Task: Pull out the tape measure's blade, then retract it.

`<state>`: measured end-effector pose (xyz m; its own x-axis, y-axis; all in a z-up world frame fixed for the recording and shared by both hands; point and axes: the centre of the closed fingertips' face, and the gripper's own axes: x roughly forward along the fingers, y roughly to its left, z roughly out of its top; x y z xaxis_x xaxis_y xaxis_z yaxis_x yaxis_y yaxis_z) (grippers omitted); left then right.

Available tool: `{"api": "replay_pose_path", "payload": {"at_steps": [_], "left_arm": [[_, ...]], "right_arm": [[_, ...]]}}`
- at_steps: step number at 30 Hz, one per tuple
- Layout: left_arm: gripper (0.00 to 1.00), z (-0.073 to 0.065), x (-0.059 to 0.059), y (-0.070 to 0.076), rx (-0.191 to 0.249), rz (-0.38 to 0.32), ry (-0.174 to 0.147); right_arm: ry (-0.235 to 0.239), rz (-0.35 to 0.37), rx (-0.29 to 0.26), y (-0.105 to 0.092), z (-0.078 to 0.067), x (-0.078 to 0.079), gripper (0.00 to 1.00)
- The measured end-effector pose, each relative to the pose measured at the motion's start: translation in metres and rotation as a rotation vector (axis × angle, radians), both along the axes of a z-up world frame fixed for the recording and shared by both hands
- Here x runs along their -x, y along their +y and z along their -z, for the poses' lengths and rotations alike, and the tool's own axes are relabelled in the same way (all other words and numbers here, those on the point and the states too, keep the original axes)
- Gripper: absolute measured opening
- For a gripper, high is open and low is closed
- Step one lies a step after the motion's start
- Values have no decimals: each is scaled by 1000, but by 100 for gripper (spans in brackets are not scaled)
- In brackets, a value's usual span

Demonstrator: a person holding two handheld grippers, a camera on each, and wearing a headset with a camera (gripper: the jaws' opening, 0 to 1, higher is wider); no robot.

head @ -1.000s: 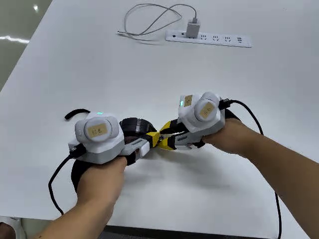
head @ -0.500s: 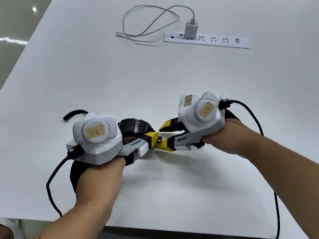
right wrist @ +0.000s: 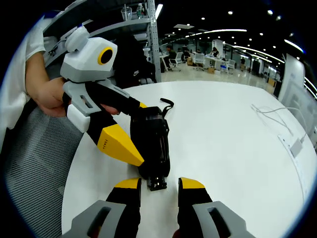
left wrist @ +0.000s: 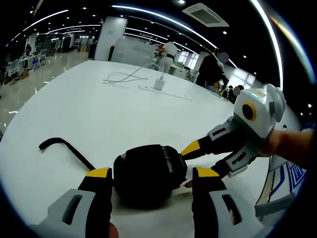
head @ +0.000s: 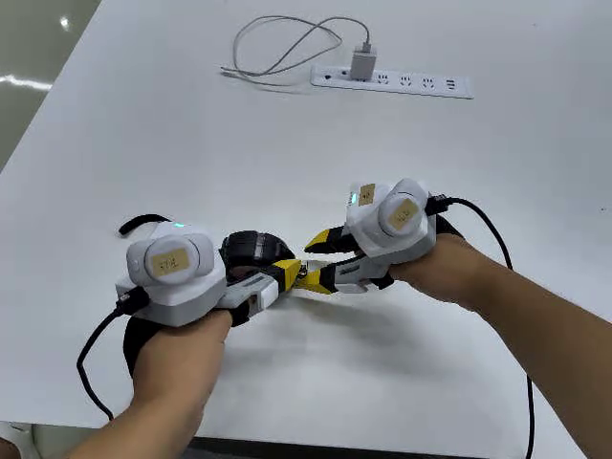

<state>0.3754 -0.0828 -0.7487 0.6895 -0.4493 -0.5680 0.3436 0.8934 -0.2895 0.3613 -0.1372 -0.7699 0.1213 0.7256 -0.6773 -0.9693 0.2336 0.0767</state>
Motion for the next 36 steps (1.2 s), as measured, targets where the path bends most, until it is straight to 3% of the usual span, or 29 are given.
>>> {"api": "replay_pose_path", "payload": {"at_steps": [9, 12, 14, 17, 19, 22, 25, 36], "left_arm": [[63, -2, -1, 9, -11, 20, -23], [63, -5, 1, 8, -41, 59, -51], [64, -5, 2, 9, -38, 71, -52], [64, -9, 6, 13, -77, 148, -96], [63, -14, 6, 18, -45, 130, -102], [63, -19, 7, 24, -71, 179, -139], [63, -27, 11, 29, -60, 211, -161], [64, -35, 24, 48, -92, 304, -178]], "right_arm": [[-8, 13, -8, 0, -5, 0, 27], [-16, 27, -12, -3, -7, 1, 28], [-20, 35, -13, -5, -7, 1, 28], [-39, 65, -44, -7, -16, 3, 29], [-53, 74, -50, -9, -18, 5, 30], [-64, 99, -56, -14, -23, 6, 33], [-79, 121, -71, -20, -30, 8, 34], [-109, 184, -91, -35, -48, 10, 40]]}}
